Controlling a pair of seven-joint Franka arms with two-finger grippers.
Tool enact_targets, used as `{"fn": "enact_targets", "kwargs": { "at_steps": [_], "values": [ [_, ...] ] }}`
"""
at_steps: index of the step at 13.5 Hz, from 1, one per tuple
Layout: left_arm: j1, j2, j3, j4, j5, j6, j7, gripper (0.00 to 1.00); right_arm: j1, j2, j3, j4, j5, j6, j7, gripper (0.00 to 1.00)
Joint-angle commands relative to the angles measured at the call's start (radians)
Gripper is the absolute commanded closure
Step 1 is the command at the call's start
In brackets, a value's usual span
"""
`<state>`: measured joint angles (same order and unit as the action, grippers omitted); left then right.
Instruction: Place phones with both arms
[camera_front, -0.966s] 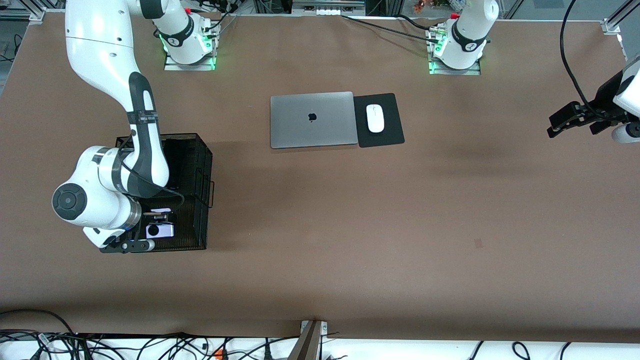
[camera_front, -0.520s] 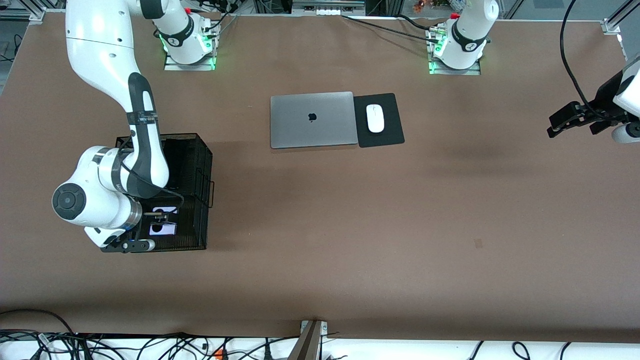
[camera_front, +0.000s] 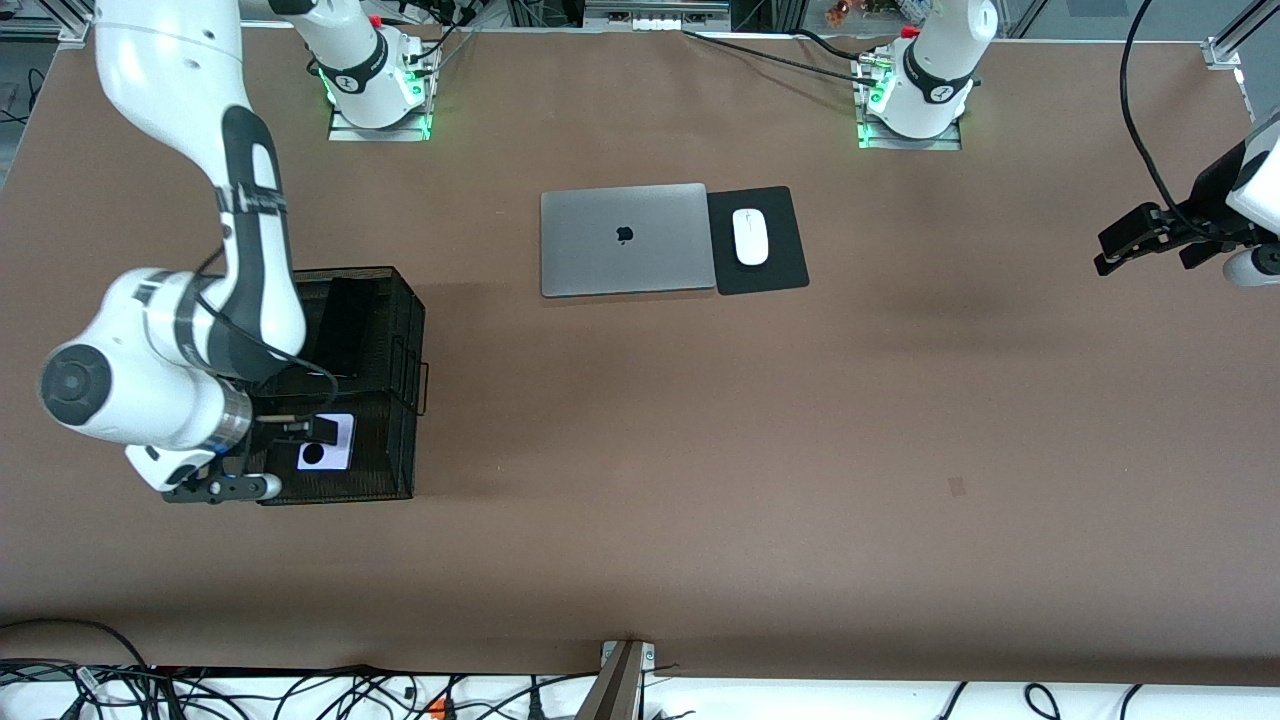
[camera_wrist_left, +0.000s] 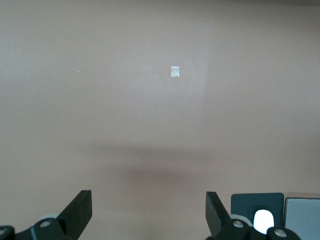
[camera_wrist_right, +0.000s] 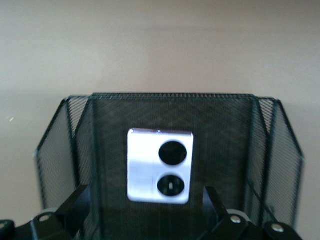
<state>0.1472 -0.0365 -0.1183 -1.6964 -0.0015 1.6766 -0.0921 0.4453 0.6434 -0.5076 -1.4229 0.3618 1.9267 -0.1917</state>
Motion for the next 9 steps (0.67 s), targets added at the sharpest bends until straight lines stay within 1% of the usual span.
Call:
{"fn": "enact_targets", "kwargs": {
  "at_steps": [1,3,5,7,9],
  "values": [
    [-0.001,-0.006,0.003,0.006,-0.018,-0.009,0.02,0.0,0.009,-0.128,0.003,-0.022,-0.078,-0.133,0.02,0.0],
    [-0.001,-0.006,0.003,0.006,-0.018,-0.009,0.02,0.0,0.007,-0.209,0.009,-0.031,-0.141,-0.214,0.047,0.0],
    [-0.001,-0.006,0.003,0.006,-0.018,-0.009,0.02,0.0,-0.014,-0.289,0.041,-0.037,-0.197,-0.273,0.052,0.0],
    [-0.001,-0.006,0.003,0.006,-0.018,-0.009,0.02,0.0,-0.066,-0.345,0.098,-0.04,-0.243,-0.316,0.06,0.0],
    [-0.001,-0.006,0.003,0.006,-0.018,-0.009,0.02,0.0,-0.135,-0.404,0.165,-0.072,-0.28,-0.327,0.061,0.0]
  ]
}}
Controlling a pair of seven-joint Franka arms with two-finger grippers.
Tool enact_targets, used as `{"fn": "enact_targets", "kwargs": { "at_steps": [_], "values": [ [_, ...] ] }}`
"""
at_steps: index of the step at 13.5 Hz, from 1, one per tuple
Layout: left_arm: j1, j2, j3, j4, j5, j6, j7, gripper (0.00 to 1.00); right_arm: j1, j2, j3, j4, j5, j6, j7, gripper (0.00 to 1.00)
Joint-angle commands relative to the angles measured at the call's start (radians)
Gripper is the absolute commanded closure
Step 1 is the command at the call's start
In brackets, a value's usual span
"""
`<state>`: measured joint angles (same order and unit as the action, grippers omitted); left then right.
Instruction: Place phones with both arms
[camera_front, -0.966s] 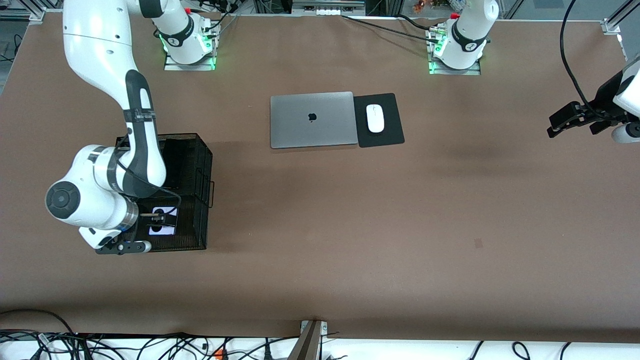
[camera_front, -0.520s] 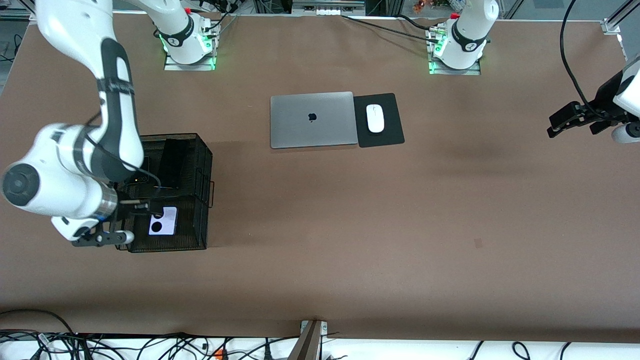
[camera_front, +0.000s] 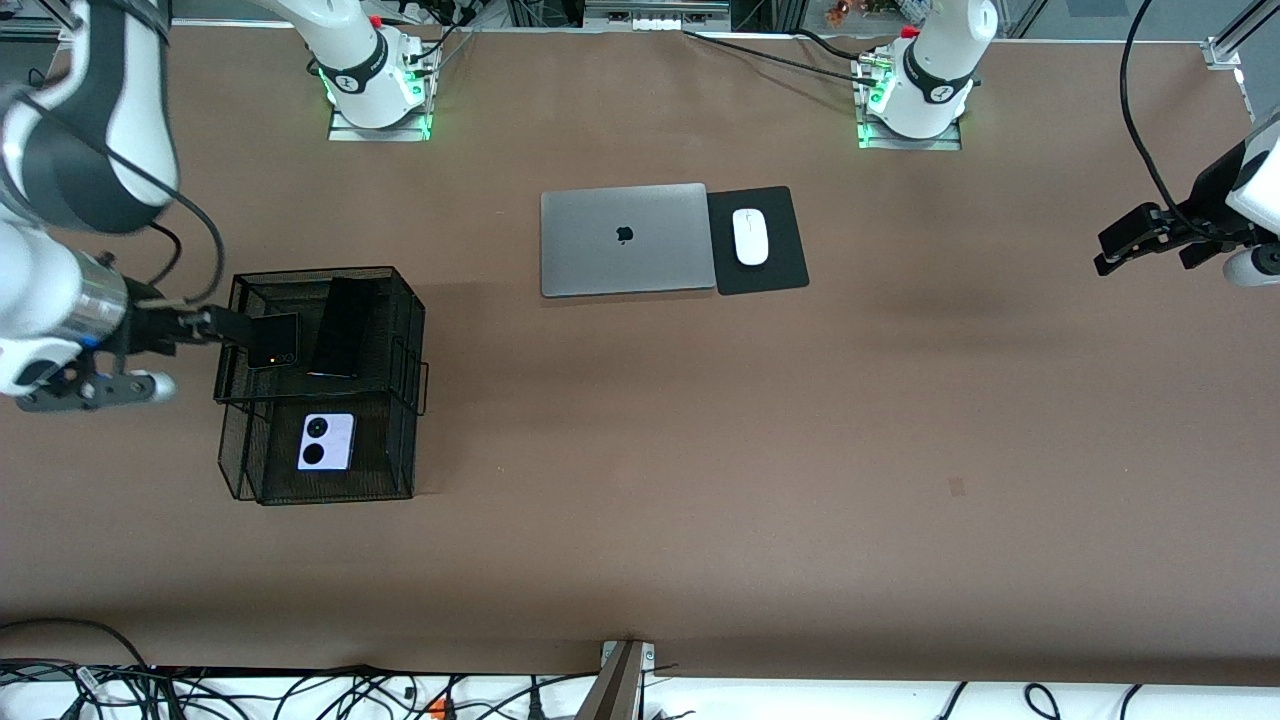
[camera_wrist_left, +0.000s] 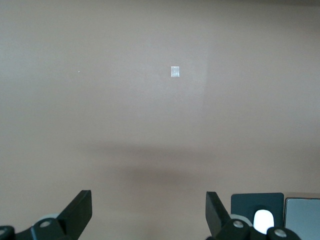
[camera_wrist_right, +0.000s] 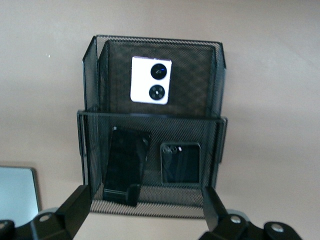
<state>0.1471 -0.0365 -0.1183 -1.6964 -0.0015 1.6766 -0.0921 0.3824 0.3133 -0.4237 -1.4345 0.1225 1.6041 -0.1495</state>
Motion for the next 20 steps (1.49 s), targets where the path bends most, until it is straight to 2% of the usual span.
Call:
{"fn": "enact_targets", "kwargs": {
  "at_steps": [1,4,9,13,20],
  "values": [
    [-0.001,-0.006,0.003,0.006,-0.018,-0.009,0.02,0.0,-0.117,-0.106,0.124,-0.087,-0.059,-0.001,0.03,0.0],
    [-0.001,-0.006,0.003,0.006,-0.018,-0.009,0.02,0.0,-0.285,-0.184,0.317,-0.142,-0.139,0.005,0.097,0.0],
    [-0.001,-0.006,0.003,0.007,-0.017,-0.009,0.02,0.0,-0.462,-0.238,0.491,-0.165,-0.17,0.005,0.171,0.0],
    [-0.001,-0.006,-0.006,0.006,-0.017,-0.009,0.02,0.0,-0.468,-0.312,0.497,-0.243,-0.172,0.049,0.206,0.0],
    [-0.001,-0.006,-0.009,0.006,-0.017,-0.015,0.022,0.0,-0.445,-0.312,0.454,-0.225,-0.167,0.043,0.148,0.0]
  ]
}}
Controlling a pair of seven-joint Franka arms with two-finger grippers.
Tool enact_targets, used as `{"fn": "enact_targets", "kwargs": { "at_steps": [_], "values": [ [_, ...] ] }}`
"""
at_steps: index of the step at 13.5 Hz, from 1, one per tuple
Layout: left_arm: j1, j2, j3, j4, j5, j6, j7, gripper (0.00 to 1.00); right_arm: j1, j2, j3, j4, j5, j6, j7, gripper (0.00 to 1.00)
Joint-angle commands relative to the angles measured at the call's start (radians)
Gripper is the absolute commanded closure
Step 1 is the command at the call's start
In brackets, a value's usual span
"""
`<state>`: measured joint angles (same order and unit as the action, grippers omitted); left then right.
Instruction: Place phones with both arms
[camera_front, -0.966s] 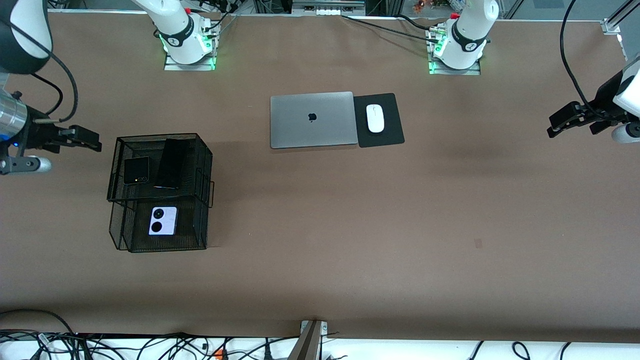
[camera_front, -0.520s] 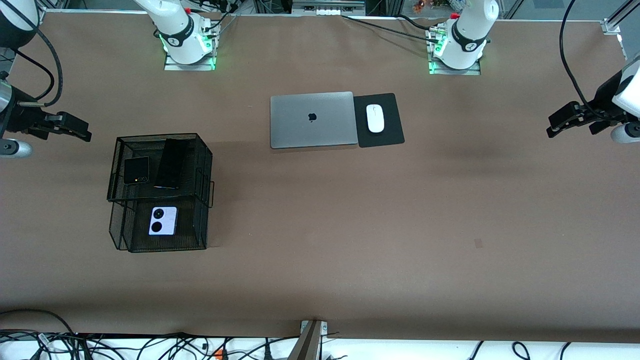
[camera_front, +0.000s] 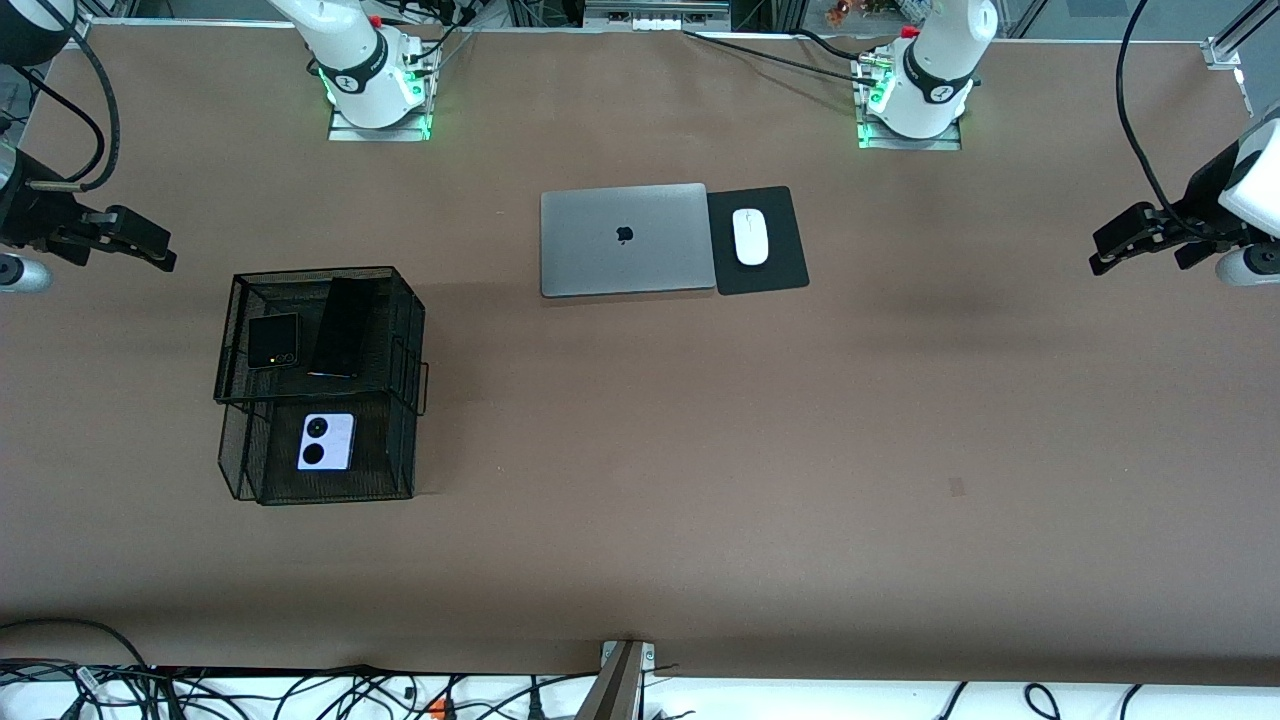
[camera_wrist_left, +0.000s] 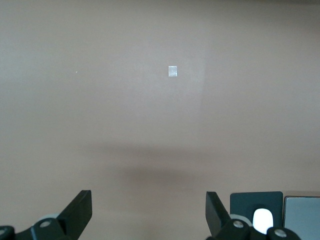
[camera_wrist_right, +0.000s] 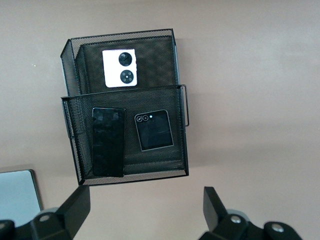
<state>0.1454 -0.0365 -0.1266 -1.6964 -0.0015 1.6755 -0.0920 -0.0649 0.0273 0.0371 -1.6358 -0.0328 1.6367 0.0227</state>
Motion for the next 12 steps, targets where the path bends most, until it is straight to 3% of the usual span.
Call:
{"fn": "enact_targets", "kwargs": {
  "at_steps": [1,12],
  "values": [
    [0.0,-0.006,-0.002,0.006,-0.018,-0.014,0.021,0.0,0.004,-0.024,-0.014,-0.024,-0.012,0.011,-0.029,0.0],
    [0.0,-0.008,-0.005,0.006,-0.017,-0.016,0.018,0.0,0.004,-0.023,-0.009,-0.024,0.002,0.006,-0.018,0.0]
  ]
}}
